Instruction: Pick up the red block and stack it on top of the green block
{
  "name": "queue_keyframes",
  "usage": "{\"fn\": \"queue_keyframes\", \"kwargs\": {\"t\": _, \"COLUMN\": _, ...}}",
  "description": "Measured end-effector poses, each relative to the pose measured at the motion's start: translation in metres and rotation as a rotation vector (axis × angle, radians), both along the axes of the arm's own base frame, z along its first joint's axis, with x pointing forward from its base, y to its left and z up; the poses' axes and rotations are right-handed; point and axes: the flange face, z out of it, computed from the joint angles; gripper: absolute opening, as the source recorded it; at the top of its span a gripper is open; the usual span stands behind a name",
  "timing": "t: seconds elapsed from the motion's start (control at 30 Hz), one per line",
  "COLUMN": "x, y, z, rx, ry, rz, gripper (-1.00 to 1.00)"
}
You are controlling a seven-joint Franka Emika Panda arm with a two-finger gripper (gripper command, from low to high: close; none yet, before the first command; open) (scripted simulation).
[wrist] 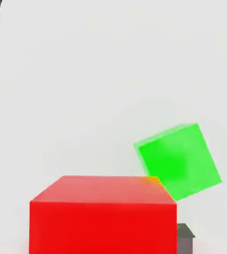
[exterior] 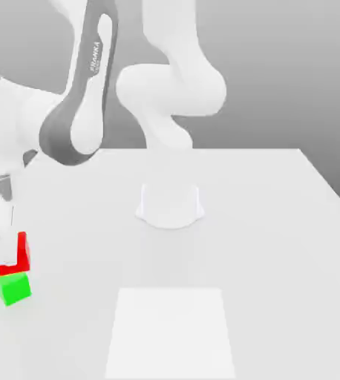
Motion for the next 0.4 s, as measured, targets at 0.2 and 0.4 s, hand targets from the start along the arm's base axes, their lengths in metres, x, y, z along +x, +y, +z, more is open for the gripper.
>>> {"fn": "queue_keyframes", "kwargs": {"t": 0.2, "x": -0.011, "y": -0.011, "z": -0.033, "rx": 0.006, "ry": -0.006, "rz": -0.119, "gripper": -1.00}}
{"fn": "queue_keyframes", "kwargs": {"t": 0.4, "x": -0.013, "y": -0.011, "z": -0.060, "rx": 0.006, "ry": -0.003, "rz": -0.123, "gripper": 1.00}}
